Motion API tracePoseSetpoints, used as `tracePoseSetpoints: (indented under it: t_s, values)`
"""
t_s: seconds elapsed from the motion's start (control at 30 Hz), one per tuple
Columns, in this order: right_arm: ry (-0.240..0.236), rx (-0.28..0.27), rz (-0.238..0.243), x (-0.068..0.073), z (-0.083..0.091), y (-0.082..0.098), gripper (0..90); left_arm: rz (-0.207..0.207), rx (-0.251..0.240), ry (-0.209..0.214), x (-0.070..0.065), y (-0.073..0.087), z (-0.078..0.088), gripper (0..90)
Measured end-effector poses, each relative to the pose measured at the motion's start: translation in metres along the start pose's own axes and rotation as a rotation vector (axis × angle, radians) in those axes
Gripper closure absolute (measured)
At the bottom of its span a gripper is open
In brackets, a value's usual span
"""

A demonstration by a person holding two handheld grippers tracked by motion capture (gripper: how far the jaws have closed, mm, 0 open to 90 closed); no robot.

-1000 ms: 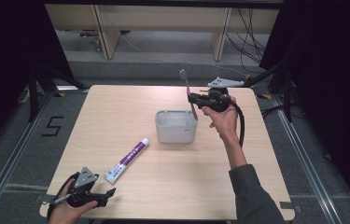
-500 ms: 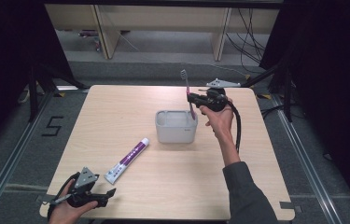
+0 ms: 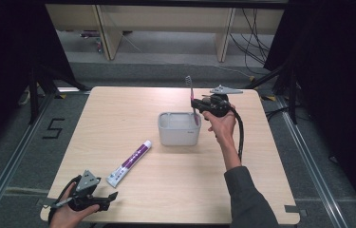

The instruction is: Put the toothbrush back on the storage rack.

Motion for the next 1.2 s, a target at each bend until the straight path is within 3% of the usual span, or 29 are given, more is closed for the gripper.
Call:
tracePoseSetpoints:
  t_s: [0.27,0.4,0.47,0.5,0.57,0.63,0.67,0.7,0.8,0.87,0.93,1.2]
  values:
    - [0.000,0.009,-0.046,0.000,-0.001,0.008,81.9,0.001,-0.005,0.003,0.000,0.000,0.000,15.9]
    - [0.008,0.001,-0.023,-0.001,-0.001,0.012,81.8,0.002,-0.009,0.004,0.000,0.000,0.000,15.9]
    - [0.011,0.019,-0.063,0.002,-0.001,0.015,81.8,0.002,-0.009,0.003,0.000,0.000,0.000,15.9]
    - [-0.001,0.016,-0.037,0.000,-0.002,0.016,81.8,0.001,-0.006,0.003,0.000,0.000,0.000,15.9]
    - [0.001,0.014,-0.048,0.002,-0.002,0.017,81.9,0.002,-0.005,0.006,0.000,0.000,0.000,15.9]
    - [-0.003,0.023,-0.017,0.001,-0.003,0.018,81.8,-0.001,0.004,0.004,0.000,0.000,0.000,15.9]
    - [0.007,0.034,-0.033,0.002,-0.002,0.018,81.8,0.000,-0.001,0.005,0.000,0.000,0.000,15.9]
    - [0.003,0.027,-0.013,0.001,-0.003,0.020,81.8,0.002,-0.007,0.004,0.000,0.000,0.000,15.9]
    - [0.005,0.035,-0.021,0.000,-0.002,0.022,81.8,0.002,-0.006,0.004,0.000,0.000,0.000,15.9]
    - [0.013,0.030,-0.002,-0.001,-0.002,0.023,81.8,0.002,-0.003,0.005,0.000,0.000,0.000,15.9]
    - [0.006,0.043,-0.029,0.001,-0.001,0.024,81.7,-0.001,0.004,0.005,0.000,0.000,0.000,15.9]
    - [0.022,0.039,0.018,-0.001,-0.003,0.029,81.7,0.003,0.000,0.005,0.000,0.000,0.001,15.8]
Point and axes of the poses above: each handheld gripper's, and its own axes: z roughly backward along the jaws, y roughly out of its underside, x roughly to its left, the point moved 2 cm from there along -z, roughly forward along the jaws, and after that the axes turned 15 degrees about -x, right-handed, at the moved point
